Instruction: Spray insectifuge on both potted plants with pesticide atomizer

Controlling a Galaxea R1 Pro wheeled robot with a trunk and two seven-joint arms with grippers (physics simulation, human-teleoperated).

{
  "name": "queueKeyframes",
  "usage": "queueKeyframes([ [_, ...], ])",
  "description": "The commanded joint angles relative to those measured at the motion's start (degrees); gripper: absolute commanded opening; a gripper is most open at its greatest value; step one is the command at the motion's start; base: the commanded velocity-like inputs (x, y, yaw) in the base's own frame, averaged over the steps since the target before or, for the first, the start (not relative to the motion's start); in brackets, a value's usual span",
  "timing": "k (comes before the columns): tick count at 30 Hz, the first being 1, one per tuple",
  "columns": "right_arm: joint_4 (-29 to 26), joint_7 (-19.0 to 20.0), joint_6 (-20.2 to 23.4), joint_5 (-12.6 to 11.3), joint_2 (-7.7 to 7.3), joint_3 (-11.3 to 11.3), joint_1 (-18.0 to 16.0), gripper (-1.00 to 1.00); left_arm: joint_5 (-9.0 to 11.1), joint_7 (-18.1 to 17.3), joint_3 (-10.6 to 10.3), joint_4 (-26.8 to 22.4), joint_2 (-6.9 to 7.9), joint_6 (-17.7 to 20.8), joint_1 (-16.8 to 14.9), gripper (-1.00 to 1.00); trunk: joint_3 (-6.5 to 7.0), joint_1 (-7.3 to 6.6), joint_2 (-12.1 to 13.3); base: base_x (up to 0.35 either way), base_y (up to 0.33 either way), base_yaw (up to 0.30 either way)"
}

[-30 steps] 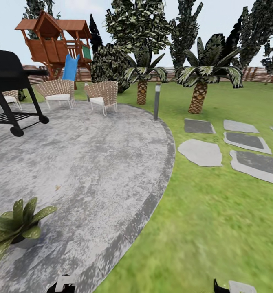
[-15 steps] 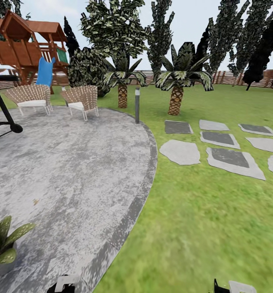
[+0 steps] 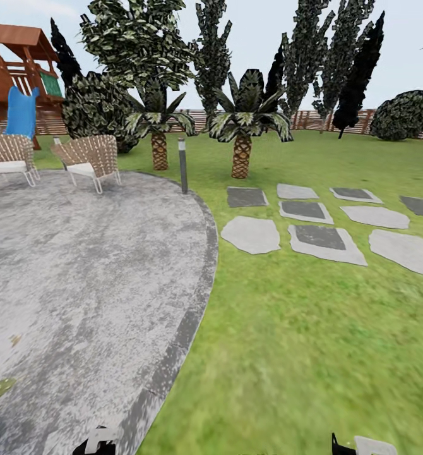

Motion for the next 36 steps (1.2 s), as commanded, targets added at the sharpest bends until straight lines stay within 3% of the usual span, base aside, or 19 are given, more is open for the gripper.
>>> queueKeyframes([
  [1,0.07,0.04,-0.21,0.06,0.01,-0.26,-0.05,1.0,-0.6,0.08,0.42,0.05,0.0,-0.22,-0.03,-1.0,-0.05,-0.01,-0.02,0.0,0.0,-0.3],
  [8,0.07,0.02,-0.21,0.06,0.01,-0.26,-0.05,1.0,-0.52,0.16,0.65,0.04,0.06,-0.17,-0.03,-1.0,-0.05,-0.01,-0.02,0.085,0.0,-0.3],
  [36,0.07,0.02,-0.21,0.06,0.01,-0.26,-0.05,1.0,-0.52,0.08,0.6,0.33,0.06,-0.22,-0.03,-1.0,-0.05,-0.01,-0.02,0.335,0.0,-0.3],
])
